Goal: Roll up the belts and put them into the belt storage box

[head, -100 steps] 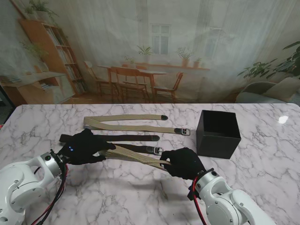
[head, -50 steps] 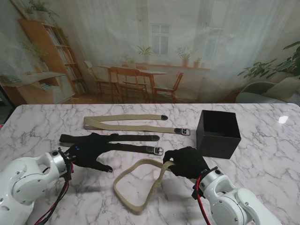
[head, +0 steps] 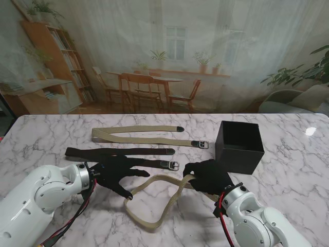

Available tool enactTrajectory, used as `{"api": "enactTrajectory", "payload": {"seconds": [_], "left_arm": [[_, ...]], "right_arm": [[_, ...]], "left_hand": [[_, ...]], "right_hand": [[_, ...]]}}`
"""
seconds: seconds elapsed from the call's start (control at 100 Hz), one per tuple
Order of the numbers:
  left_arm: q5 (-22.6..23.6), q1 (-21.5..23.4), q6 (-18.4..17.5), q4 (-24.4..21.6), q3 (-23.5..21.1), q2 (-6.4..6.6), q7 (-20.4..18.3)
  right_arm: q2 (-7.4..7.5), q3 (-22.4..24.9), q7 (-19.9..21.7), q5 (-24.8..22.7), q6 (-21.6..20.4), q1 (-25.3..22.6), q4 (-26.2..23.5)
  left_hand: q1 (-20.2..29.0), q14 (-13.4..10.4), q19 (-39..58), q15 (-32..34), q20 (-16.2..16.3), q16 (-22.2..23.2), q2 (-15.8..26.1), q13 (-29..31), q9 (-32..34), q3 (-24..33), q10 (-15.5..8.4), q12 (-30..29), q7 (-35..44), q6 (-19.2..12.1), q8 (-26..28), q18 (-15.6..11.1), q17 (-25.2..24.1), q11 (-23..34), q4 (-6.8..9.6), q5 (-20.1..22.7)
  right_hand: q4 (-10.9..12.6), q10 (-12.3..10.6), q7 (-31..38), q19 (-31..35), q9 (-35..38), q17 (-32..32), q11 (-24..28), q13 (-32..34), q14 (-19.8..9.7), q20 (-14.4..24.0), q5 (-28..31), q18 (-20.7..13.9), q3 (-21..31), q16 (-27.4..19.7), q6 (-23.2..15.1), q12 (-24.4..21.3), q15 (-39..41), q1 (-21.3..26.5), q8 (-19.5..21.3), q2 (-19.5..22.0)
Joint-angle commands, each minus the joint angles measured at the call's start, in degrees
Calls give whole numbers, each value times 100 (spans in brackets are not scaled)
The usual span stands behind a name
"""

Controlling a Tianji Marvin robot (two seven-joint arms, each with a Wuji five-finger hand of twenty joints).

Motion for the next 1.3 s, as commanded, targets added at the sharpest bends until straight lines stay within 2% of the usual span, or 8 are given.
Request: {"api": "enactTrajectory", "payload": {"seconds": [0.0,0.11,0.32,0.49,0.71,0.94,1.12,1.29], "left_arm": [[278,64,-67,102,43,27,-59],[594,39,-68,287,157,29,99],[960,-155,65,573,532,44,283],[957,-202,93,556,614,68,128],[1388,-68,77,507,496,81,234],[2148,168,145,431,230,88,639],[2601,144,174,563,261,113,1156],[3174,388,219,396,-61,150,1467]], "right_arm": [[-21,24,-42,-29,46,-44,4],[-28,55,-70,-44,94,-51,23],[-40,108,-135,-55,148,-102,16],[-34,156,-98,-92,151,-129,-3],[-47,217,-159,-86,170,-168,8],[-49,266,-176,-108,179,-216,-12],[-54,283,-203,-115,209,-242,-4],[-54,384,-216,-188,211,-338,-37]], "left_hand": [[-195,36,-217,-119,-81,-58,-209,-120,-356,-123,83,-44,-95,-136,-79,14,-73,-5,-28,-177],[-168,42,-246,-77,-65,-51,-343,-107,-396,-101,131,-59,-127,-180,-105,-37,-48,15,-43,-218],[360,138,-46,83,60,-9,-163,49,-340,172,772,-438,-300,-345,-278,-275,102,-224,-9,-466],[1198,83,281,180,69,-15,75,74,-308,408,646,-496,70,-561,-105,-334,56,-199,-19,-95],[1713,-22,667,333,20,61,160,223,115,396,442,-447,1428,-498,779,-427,101,-156,8,1471],[1781,-163,980,477,52,232,209,391,307,363,173,-48,1361,-279,776,-506,150,272,39,1477],[2300,-274,1370,609,140,394,-3,594,815,339,-27,464,2756,-283,1831,-496,267,1053,-3,2129],[2285,-303,1507,666,149,488,58,665,1100,241,-82,756,3832,-155,1680,-458,280,1201,12,2222]], "right_hand": [[-19,-29,131,90,264,-33,-2,134,-17,9,234,-43,211,-12,-39,6,102,418,139,155],[-23,17,122,85,283,-32,-14,151,-6,5,235,-32,243,-18,6,-8,91,417,116,137],[-31,21,119,89,290,-30,-5,150,2,4,239,-40,252,-19,32,-6,86,409,92,116],[-35,13,113,89,284,-35,-22,133,-7,3,230,-38,253,-26,31,-16,69,401,75,130],[-34,14,112,80,287,-42,-43,125,-5,-2,226,-36,247,-33,30,-28,48,408,65,136],[-33,15,117,75,287,-49,-47,133,-10,-6,224,-37,242,-32,33,-32,45,409,63,134],[-32,20,118,74,287,-48,-40,132,-4,-8,223,-39,243,-30,48,-28,43,412,60,134],[-32,12,118,75,289,-44,-31,134,-8,-9,222,-38,242,-28,47,-24,46,412,58,135]]}}
